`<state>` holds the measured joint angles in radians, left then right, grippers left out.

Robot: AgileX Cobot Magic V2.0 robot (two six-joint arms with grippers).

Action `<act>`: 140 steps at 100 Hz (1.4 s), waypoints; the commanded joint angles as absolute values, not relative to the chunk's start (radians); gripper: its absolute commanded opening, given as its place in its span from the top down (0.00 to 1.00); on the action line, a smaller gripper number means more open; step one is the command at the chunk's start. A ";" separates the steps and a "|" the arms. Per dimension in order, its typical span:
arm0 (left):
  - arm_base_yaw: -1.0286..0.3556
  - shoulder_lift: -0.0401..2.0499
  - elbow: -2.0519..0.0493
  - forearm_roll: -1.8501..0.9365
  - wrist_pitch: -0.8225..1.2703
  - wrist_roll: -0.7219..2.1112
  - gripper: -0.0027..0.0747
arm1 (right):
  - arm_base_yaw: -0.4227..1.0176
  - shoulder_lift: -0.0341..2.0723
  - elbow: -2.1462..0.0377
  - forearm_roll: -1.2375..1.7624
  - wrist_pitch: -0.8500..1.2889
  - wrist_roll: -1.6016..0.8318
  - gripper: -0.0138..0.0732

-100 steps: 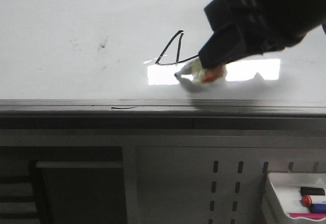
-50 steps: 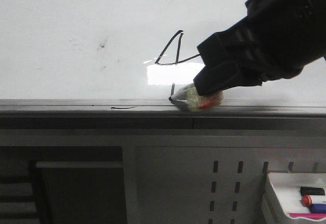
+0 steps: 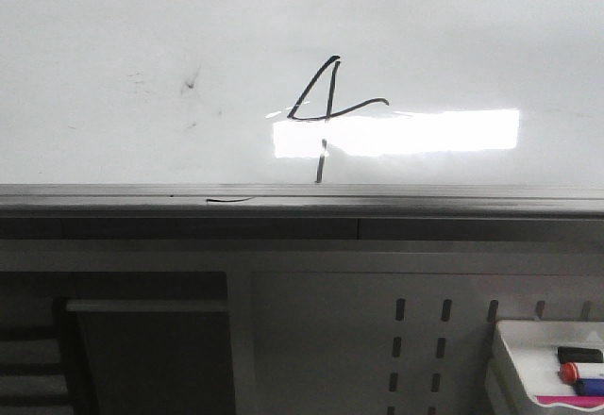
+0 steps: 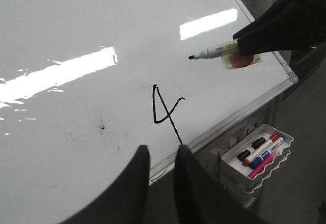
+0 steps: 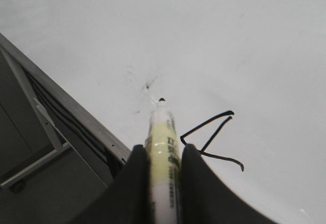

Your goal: Write number 4 on whiteboard

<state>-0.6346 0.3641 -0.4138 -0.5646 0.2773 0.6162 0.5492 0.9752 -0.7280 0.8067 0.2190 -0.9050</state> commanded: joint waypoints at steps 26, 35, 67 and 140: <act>-0.654 0.618 -0.652 -0.587 0.510 0.837 0.46 | 0.546 0.952 -0.819 0.703 0.418 -0.909 0.92; -0.679 0.705 -0.722 -0.591 0.582 0.886 0.47 | 0.546 0.952 -0.840 0.665 0.490 -0.914 0.92; -0.861 0.955 -0.916 -0.591 0.628 0.955 0.47 | 0.566 0.952 -0.952 0.645 0.651 -0.998 0.92; -0.917 1.107 -1.024 -0.603 0.618 0.953 0.47 | 0.678 0.952 -0.968 0.581 0.724 -1.138 0.92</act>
